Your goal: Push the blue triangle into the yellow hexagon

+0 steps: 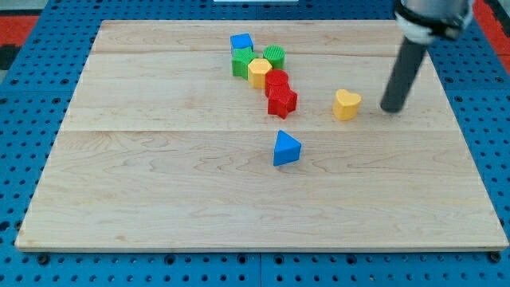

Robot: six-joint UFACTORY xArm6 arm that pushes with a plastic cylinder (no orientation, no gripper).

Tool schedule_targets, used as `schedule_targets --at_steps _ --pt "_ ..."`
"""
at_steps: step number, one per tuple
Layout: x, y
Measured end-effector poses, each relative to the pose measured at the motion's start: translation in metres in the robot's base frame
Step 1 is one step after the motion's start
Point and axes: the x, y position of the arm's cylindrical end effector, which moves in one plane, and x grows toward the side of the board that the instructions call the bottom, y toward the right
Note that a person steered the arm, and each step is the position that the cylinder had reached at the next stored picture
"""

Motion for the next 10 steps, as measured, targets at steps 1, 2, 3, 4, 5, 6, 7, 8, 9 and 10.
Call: schedule_targets --at_steps 1,2,3,4,5,6,7,8,9,10 --pt "0.054 -0.064" --pt "0.1 -0.126" --pt "0.069 -0.135" --pt "0.019 -0.15" --pt "0.046 -0.163" --pt "0.074 -0.184" --pt "0.033 -0.196" --pt "-0.002 -0.196" --pt "-0.037 -0.201" --pt "-0.061 -0.207"
